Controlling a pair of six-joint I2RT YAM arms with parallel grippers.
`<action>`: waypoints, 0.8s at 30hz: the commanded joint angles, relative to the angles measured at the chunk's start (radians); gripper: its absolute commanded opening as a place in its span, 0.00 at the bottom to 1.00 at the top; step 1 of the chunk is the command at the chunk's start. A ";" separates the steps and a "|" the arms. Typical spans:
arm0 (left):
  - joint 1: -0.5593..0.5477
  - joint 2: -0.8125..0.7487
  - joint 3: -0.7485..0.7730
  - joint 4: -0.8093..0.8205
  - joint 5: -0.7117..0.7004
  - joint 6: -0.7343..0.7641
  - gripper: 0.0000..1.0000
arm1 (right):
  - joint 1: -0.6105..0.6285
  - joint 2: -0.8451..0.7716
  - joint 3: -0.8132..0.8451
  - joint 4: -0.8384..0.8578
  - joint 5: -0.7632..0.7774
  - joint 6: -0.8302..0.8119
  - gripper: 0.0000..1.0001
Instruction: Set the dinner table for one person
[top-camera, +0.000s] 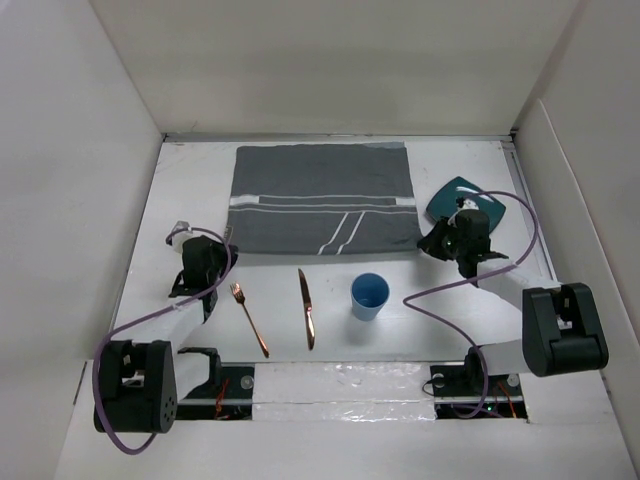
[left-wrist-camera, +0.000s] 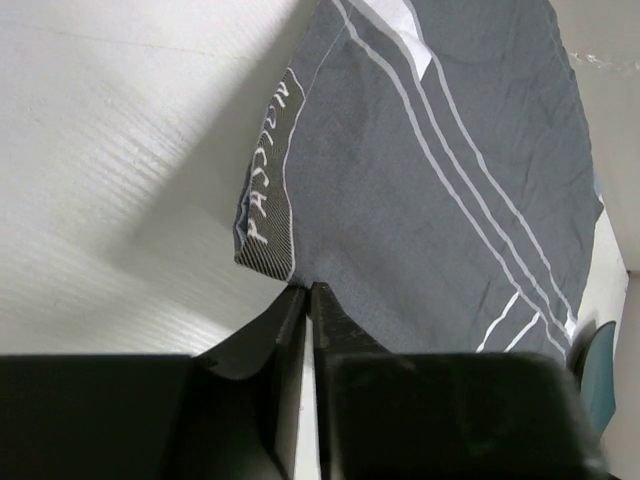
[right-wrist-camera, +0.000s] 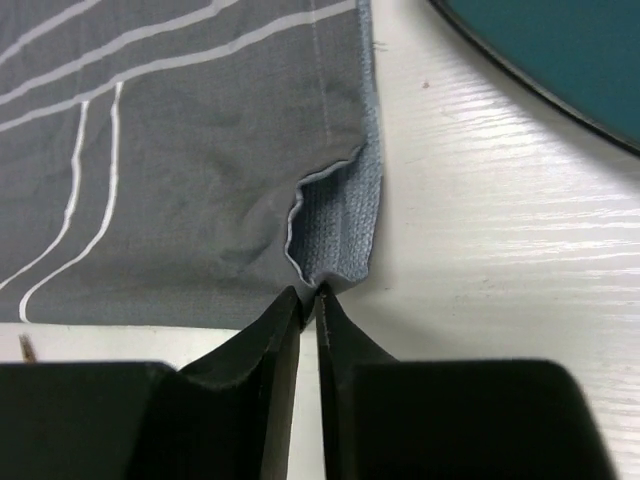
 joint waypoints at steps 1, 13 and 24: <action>0.002 -0.037 -0.014 0.018 0.007 0.004 0.07 | 0.008 -0.023 0.002 0.004 0.064 0.010 0.23; 0.002 -0.363 0.186 -0.165 0.250 -0.002 0.39 | -0.038 -0.389 0.134 -0.247 0.275 0.027 0.59; 0.002 -0.394 0.504 -0.487 0.544 0.398 0.36 | -0.492 -0.211 0.021 -0.066 0.038 0.156 0.25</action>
